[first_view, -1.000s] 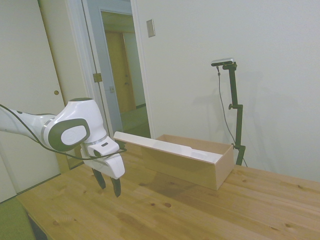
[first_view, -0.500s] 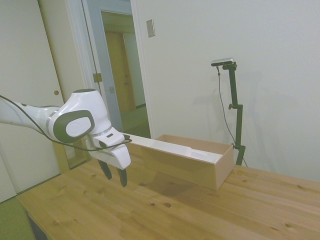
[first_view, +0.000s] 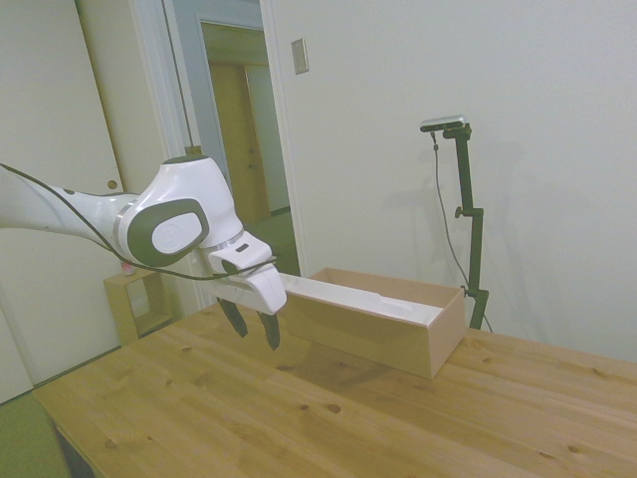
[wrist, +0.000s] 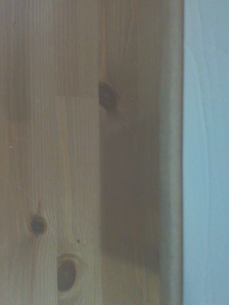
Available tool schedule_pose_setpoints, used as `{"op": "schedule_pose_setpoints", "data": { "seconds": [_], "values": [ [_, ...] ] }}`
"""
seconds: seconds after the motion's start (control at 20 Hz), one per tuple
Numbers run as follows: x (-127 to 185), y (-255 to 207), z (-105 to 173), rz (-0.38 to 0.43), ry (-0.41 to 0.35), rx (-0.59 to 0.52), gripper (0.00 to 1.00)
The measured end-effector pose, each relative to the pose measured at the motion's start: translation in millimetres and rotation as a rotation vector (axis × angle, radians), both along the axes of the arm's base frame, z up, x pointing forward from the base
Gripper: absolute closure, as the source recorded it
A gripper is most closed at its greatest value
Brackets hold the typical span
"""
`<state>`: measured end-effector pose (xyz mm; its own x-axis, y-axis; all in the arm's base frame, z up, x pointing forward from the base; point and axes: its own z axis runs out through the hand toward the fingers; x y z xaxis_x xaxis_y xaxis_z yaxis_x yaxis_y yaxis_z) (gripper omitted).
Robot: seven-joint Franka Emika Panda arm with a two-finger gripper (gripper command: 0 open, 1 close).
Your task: Close the box
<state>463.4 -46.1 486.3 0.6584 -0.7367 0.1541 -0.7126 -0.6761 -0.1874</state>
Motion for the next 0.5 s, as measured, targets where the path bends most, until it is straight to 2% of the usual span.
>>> {"op": "schedule_pose_setpoints", "data": {
  "seconds": [0.5],
  "values": [
    [46,-6,41,0.004,-0.041,-0.003,0.0]
  ]
}}
